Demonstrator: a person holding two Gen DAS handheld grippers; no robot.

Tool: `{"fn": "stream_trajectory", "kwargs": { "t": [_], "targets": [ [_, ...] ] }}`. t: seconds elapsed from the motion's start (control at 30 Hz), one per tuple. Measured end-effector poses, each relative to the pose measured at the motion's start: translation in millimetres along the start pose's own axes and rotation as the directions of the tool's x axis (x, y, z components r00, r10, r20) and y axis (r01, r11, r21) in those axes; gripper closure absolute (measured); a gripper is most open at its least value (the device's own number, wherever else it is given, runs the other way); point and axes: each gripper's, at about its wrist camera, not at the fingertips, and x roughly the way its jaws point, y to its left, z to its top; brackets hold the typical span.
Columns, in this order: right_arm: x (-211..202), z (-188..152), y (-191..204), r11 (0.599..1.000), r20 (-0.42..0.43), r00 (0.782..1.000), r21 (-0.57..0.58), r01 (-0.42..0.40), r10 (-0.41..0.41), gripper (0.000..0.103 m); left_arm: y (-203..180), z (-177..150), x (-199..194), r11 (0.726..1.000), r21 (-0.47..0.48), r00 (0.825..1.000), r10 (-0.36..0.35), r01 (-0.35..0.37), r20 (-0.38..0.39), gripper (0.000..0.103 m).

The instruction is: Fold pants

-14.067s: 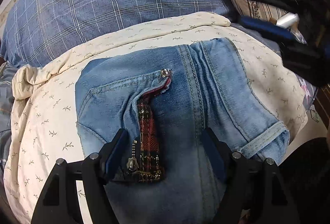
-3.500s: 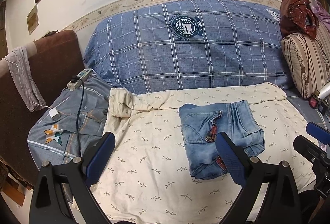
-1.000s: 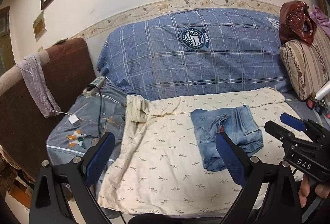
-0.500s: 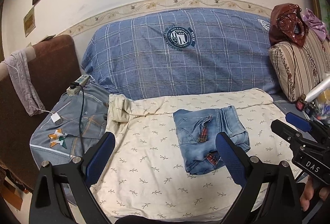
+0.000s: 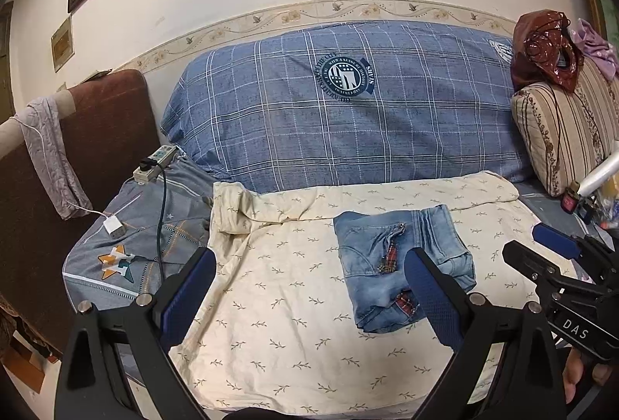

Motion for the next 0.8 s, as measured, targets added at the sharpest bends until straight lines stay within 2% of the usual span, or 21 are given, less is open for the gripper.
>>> {"fn": "stream_trajectory", "kwargs": {
  "t": [0.63, 0.8],
  "targets": [
    [3.9, 0.9, 0.7, 1.000, 0.004, 1.000, -0.002, -0.011, 0.011, 0.039, 2.3, 2.4, 2.6, 1.000, -0.009, 1.000, -0.016, 0.016, 0.001, 0.005],
    [2.8, 2.3, -0.2, 1.000, 0.013, 1.000, 0.009, -0.021, 0.021, 0.039, 2.8, 4.2, -0.6, 0.998, -0.030, 0.998, -0.050, 0.051, 0.022, 0.005]
  ]
}}
